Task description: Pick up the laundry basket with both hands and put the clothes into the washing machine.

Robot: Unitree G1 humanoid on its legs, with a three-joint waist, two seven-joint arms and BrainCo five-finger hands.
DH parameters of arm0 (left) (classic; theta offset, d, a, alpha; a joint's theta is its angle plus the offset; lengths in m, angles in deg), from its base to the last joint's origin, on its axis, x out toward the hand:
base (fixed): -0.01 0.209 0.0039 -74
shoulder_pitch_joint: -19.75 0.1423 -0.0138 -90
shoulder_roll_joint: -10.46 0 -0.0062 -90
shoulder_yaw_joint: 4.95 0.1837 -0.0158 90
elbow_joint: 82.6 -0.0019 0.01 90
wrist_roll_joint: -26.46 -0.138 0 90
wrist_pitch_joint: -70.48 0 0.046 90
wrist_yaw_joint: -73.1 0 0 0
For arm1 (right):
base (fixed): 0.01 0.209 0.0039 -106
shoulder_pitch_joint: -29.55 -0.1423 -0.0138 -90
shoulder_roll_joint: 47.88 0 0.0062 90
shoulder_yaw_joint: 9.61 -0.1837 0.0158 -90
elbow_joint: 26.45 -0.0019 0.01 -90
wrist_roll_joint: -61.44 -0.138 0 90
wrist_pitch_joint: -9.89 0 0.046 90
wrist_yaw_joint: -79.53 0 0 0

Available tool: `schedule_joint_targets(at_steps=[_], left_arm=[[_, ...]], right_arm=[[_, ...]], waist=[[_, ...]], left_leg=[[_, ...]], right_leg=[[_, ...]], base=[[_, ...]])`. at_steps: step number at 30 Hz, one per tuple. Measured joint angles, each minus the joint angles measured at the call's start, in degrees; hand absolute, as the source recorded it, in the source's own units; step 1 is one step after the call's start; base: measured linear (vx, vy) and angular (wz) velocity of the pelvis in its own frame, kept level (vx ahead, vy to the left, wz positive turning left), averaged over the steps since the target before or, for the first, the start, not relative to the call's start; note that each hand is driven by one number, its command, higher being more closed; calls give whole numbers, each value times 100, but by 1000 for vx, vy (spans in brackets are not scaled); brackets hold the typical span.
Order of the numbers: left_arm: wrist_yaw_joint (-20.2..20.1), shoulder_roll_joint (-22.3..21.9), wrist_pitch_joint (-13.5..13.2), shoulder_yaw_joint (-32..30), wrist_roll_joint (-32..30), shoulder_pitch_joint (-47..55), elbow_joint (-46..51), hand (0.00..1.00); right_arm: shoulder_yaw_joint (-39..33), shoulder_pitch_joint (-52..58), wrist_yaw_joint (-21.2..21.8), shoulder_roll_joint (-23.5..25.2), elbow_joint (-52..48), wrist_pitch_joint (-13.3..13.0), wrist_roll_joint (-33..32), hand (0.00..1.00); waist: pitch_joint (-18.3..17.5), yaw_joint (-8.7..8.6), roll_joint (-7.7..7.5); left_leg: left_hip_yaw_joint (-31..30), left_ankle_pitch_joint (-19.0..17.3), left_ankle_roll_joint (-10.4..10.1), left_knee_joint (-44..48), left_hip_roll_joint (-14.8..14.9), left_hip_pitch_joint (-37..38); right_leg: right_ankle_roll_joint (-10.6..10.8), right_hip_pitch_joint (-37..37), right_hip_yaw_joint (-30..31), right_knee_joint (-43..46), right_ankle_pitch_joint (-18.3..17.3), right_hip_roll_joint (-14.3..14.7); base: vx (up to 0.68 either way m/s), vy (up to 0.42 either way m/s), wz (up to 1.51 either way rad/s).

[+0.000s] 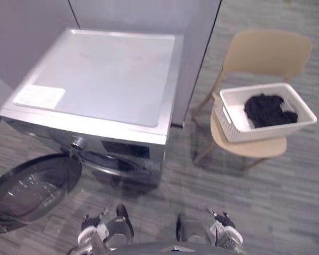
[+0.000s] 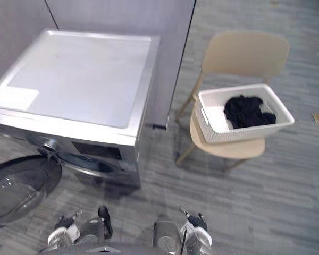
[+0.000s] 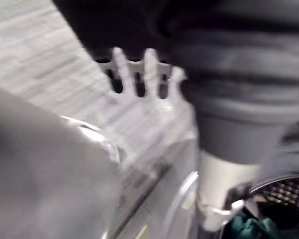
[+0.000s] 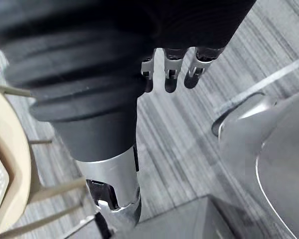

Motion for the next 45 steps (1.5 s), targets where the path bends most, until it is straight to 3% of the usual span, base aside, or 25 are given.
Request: schedule_joint_targets(at_steps=[3,5,11,15,18,19,21,22,23,24,25,26,27,29,31,32,33,34,35,36,37,38,39,43,45], left_arm=[[-96,-35,43,-364,-32,-45,-348,0],[-143,-19,51,-609,-5,-9,-433,0],[-550,314,28,-43,-368,-51,-627,0],[-771,329,53,676,-903,-162,-650,0],[-751,348,95,922,-891,-141,-641,0],[-749,410,96,1090,-888,-114,-667,0],[-756,548,93,1286,-888,-127,-770,0],[-767,512,99,1367,-882,-206,-915,0],[-761,511,102,1489,-877,-160,-1070,0],[-754,454,98,1562,-859,-196,-1076,0],[-745,622,91,1635,-795,-211,-1063,0],[-751,940,97,1697,-753,-224,-1067,0],[-751,982,101,1664,-733,-208,-1092,0],[-748,1114,105,1613,-725,-210,-1113,0],[-747,1098,103,1370,-697,-121,-1108,0],[-748,1049,103,1117,-606,-125,-1072,0],[-739,985,106,921,-472,-58,-1021,0],[-752,951,108,835,-389,-11,-985,0],[-724,919,103,740,-275,36,-983,0],[-718,836,88,764,-182,110,-949,0],[-716,788,95,768,-147,129,-925,0],[-686,693,93,766,-127,214,-869,0],[-672,616,95,770,-98,312,-837,0],[-660,461,112,716,-96,517,-773,0],[-660,395,153,521,-110,561,-783,0]], right_arm=[[-125,-65,59,39,220,87,17,0],[-110,-244,97,54,527,161,65,0],[-55,-219,268,375,485,204,236,0],[9,-212,447,341,446,188,321,0],[-49,-163,440,270,418,167,356,0],[-177,-136,442,248,455,150,378,0],[-331,-51,446,208,599,151,434,0],[-458,-46,429,1,823,162,475,0],[-664,-149,415,-208,971,209,522,0],[-805,-123,408,-377,1043,241,573,0],[-994,-121,397,-357,1244,259,652,0],[-1113,-86,360,-297,1522,352,671,0],[-1138,-68,338,-275,1603,360,662,0],[-1331,167,309,-207,1692,415,638,0],[-1354,266,311,-208,1747,436,635,0],[-1360,252,310,-204,1849,448,634,0],[-1357,240,307,-216,1836,449,622,0],[-1356,228,306,-238,1823,441,621,0],[-1328,187,302,-261,1757,405,619,0],[-1249,154,295,-386,1646,394,621,0],[-1228,139,295,-437,1569,389,629,0],[-1165,55,297,-537,1494,360,629,0],[-1115,-95,309,-593,1507,357,671,0],[-873,-302,313,-430,1230,361,696,0],[-804,-530,323,-423,1131,354,896,0]], waist=[[-138,53,72],[-320,99,-26],[-655,80,-237],[-614,50,-74],[-609,-26,-89],[-602,-94,-107],[-596,-197,-292],[-602,-174,-39],[-596,-42,325],[-555,-15,536],[-506,-65,219],[-412,-40,-25],[-357,-46,-24],[-299,-229,22],[-320,-259,72],[-315,-272,20],[-305,-234,12],[-293,-214,21],[-202,-116,-34],[-146,-46,83],[-145,-34,89],[-112,-20,194],[-79,44,261],[-88,241,284],[-118,333,314]], left_leg=[[-615,-491,-182,512,-204,28],[-1122,-854,-46,658,-509,48],[-168,-877,-16,205,-417,482],[926,-803,34,-122,-121,935],[1626,-689,-4,-264,-76,1421],[1729,-655,-69,-257,-86,1590],[1385,-604,-180,-314,-278,1730],[535,-801,-225,-525,-428,1673],[212,-965,-125,-708,-443,1647],[234,-933,-20,-885,-388,1658],[393,-684,-93,-1079,-586,1663],[562,-687,-183,-1092,-610,1807],[583,-727,-275,-1041,-458,1785],[567,-829,-561,-729,130,1833],[540,-886,-625,-191,513,1727],[419,-885,-154,853,885,1256],[282,-673,674,1922,1212,743],[139,-466,984,2357,1334,535],[-235,-276,1061,3156,1380,235],[-533,-528,694,3804,1074,-42],[-617,-646,573,3996,841,-165],[-701,-910,390,4147,371,-405],[-682,-1071,371,3905,-57,-521],[-67,-1135,423,1871,-580,-579],[22,-466,562,268,-919,-529]], right_leg=[[145,438,6,-264,99,-32],[223,572,251,-585,258,-61],[128,767,725,-1712,1135,-45],[-156,348,131,-1492,1567,71],[-506,18,-1065,-322,942,-402],[-457,-56,-1129,24,778,-595],[-179,-16,-1048,27,579,-540],[-178,-14,-810,-315,723,-251],[172,106,-1074,-1080,730,-26],[9,24,-1430,-816,586,-94],[-171,-88,-1426,-496,560,-660],[280,8,-1517,-694,1022,-953],[298,54,-1561,-735,1087,-842],[8,178,-1714,-629,771,-354],[-144,250,-1799,-557,572,-52],[-282,288,-1812,-596,510,138],[-414,381,-1781,-719,493,333],[-470,454,-1741,-774,468,429],[-606,632,-1581,-823,414,572],[-714,712,-1448,-843,353,610],[-748,751,-1372,-861,333,615],[-777,837,-1258,-978,344,650],[-763,939,-1134,-1117,359,694],[-611,1438,-1048,-1634,382,903],[-501,1704,-979,-1915,293,958]], base=[[89,102,2],[37,185,-45],[44,142,-77],[-10,34,-128],[13,-63,-106],[22,-125,-81],[25,-170,-57],[-21,-123,-112],[-38,-33,-138],[-23,83,-126],[55,-26,-100],[55,-38,-79],[-9,-324,-42],[20,-355,-8],[104,-271,-13],[113,-426,-31],[81,-395,-37],[121,-443,-56],[132,-274,-61],[145,-218,-59],[156,-151,-52],[197,-107,-55],[209,-91,-62],[289,-81,-28],[391,11,-13]])
